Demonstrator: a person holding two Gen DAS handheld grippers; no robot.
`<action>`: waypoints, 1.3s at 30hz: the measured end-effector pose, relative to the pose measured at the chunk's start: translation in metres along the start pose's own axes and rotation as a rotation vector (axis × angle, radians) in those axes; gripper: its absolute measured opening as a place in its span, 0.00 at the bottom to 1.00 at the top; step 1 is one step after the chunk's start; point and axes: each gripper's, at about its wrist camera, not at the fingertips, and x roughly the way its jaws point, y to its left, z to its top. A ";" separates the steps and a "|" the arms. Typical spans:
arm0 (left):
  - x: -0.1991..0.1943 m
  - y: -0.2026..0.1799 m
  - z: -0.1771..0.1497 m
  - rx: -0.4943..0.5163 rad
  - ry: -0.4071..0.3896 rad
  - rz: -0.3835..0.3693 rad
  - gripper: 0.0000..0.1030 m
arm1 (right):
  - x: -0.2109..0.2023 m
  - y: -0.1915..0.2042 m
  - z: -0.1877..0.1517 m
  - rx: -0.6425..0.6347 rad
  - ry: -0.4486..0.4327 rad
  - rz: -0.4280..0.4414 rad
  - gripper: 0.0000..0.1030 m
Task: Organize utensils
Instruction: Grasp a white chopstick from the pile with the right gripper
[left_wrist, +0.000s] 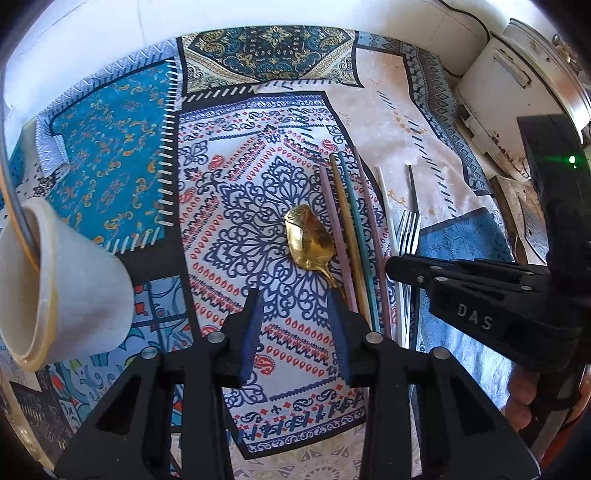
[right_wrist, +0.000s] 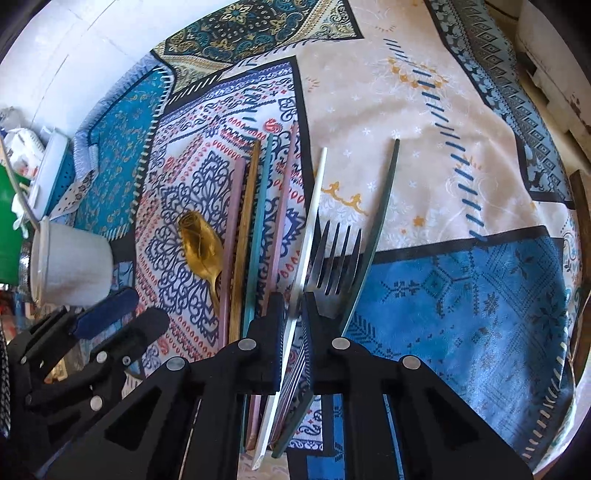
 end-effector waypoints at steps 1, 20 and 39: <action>0.003 -0.001 0.001 -0.001 0.009 -0.004 0.34 | 0.000 0.001 0.001 -0.001 -0.006 -0.004 0.07; 0.038 -0.022 0.032 0.022 0.091 -0.087 0.06 | -0.035 -0.027 -0.017 0.067 -0.091 0.024 0.05; 0.053 -0.033 0.052 0.023 0.144 -0.097 0.04 | -0.061 -0.026 -0.020 0.050 -0.168 0.040 0.05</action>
